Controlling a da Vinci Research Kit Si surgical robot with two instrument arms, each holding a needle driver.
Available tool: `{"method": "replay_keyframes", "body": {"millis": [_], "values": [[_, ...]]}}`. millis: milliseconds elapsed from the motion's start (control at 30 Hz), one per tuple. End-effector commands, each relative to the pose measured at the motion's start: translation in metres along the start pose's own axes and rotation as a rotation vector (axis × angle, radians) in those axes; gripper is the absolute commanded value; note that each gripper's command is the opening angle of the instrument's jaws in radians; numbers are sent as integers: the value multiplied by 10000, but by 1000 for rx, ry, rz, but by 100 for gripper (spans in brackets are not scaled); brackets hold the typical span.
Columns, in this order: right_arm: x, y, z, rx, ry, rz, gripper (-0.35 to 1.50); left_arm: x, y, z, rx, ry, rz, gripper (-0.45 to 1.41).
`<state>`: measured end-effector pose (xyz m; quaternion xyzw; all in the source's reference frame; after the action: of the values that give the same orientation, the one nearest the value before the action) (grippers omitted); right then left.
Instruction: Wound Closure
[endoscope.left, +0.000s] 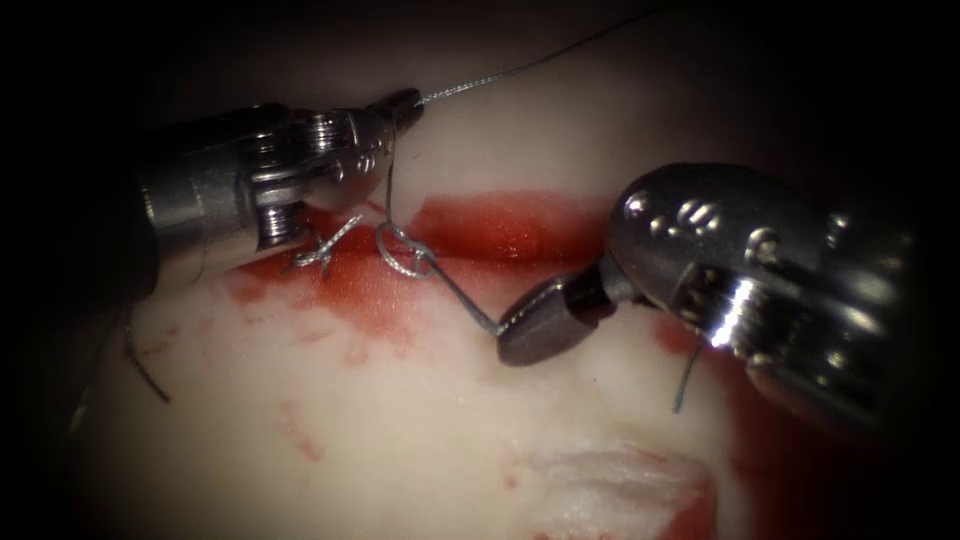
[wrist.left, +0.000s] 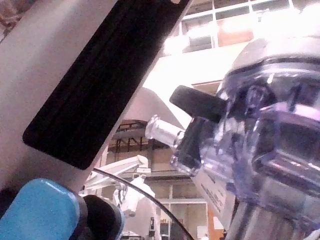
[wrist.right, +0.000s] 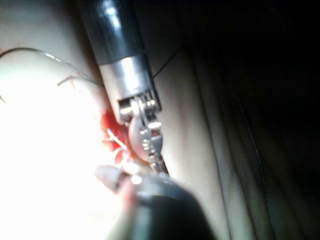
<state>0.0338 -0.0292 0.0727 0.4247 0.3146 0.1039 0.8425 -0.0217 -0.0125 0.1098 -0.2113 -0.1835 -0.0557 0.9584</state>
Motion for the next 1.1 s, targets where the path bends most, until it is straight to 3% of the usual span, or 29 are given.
{"method": "replay_keyframes", "body": {"millis": [33,67,400,433,533,567,600,733,800,933,967,1100], "values": [[6,0,12,29,-31,16,-35,-8,11,7,-5,-5,6,-45],[-6,-8,33,63,-119,65,-35,-7,8,17,-17,6,21,-45],[-38,-14,84,93,-269,191,-35,2,6,38,-41,23,35,-45],[-40,-13,91,100,-284,195,-35,4,10,38,-84,50,28,-45],[-40,-13,96,114,-290,201,-35,7,15,39,-149,84,9,-45],[-40,-15,100,117,-300,196,-35,8,19,37,-250,133,-99,-45],[-39,-16,102,116,-302,194,-35,7,22,37,-284,148,-143,-45],[-34,-26,108,128,-313,187,-35,2,29,37,-280,112,-215,-45],[-33,-35,111,146,-309,193,-35,0,34,35,-360,134,-233,-45],[-31,-36,114,146,-315,197,-35,-3,41,34,-381,144,-251,-45],[-33,-36,116,142,-318,206,-35,-8,52,32,-427,153,-210,-45],[-33,-34,119,121,-295,210,-35,-16,71,28,-469,152,-122,-45]]}}
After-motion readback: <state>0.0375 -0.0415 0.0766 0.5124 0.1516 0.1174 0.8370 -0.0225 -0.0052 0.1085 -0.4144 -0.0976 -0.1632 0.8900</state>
